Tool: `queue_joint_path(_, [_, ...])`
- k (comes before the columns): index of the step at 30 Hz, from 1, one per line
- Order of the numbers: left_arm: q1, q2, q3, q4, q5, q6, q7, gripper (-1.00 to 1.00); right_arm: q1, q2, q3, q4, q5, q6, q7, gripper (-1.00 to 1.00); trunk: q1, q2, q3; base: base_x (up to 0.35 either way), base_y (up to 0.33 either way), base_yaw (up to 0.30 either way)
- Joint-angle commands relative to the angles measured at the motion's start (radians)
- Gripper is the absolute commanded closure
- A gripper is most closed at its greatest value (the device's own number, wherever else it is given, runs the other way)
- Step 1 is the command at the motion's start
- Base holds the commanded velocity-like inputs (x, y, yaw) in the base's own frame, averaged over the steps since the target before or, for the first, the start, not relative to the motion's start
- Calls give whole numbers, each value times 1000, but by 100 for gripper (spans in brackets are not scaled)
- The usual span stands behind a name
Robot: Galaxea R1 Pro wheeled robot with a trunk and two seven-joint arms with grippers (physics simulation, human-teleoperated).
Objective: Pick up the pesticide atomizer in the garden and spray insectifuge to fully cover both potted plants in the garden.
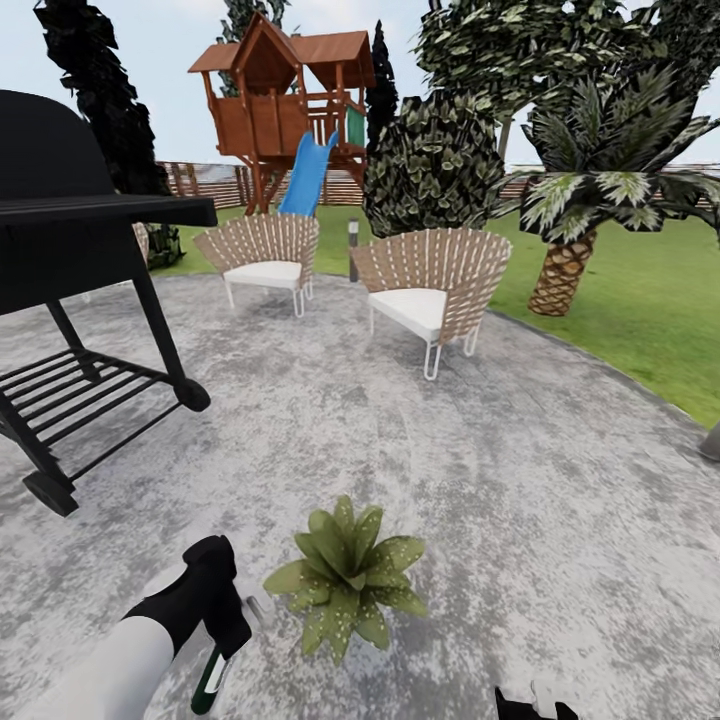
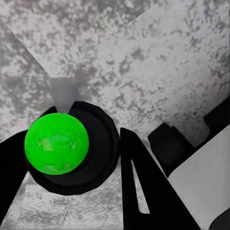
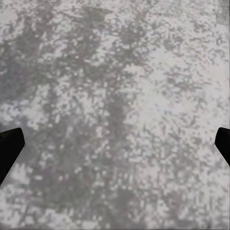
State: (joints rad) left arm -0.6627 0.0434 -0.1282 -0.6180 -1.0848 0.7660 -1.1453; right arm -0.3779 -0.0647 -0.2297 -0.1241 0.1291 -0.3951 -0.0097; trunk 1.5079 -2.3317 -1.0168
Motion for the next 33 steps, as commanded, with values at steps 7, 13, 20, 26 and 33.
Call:
queue_joint_path(7, [0,2,-4,-3,-3,7,-7,100,-1,3,-7,1,10,-6,-1,-100,0,0,-1,145,283,-96])
queue_joint_path(13, [0,3,-4,-3,-3,7,-7,100,-1,2,-8,1,10,-4,-1,-100,0,0,-1,145,283,-102])
queue_joint_path(20, [0,3,-2,-3,-3,7,-7,100,-1,2,-8,1,10,-4,-1,-100,0,0,-1,110,284,-290])
queue_joint_path(26, [0,3,-1,-4,-3,7,-7,100,-1,2,-8,1,10,-4,-1,-100,0,0,-1,8,274,-299])
queue_joint_path(33, [0,3,-1,-5,-3,8,-8,100,-1,2,-8,1,10,-4,-1,-100,0,0,-1,-5,11,-248])
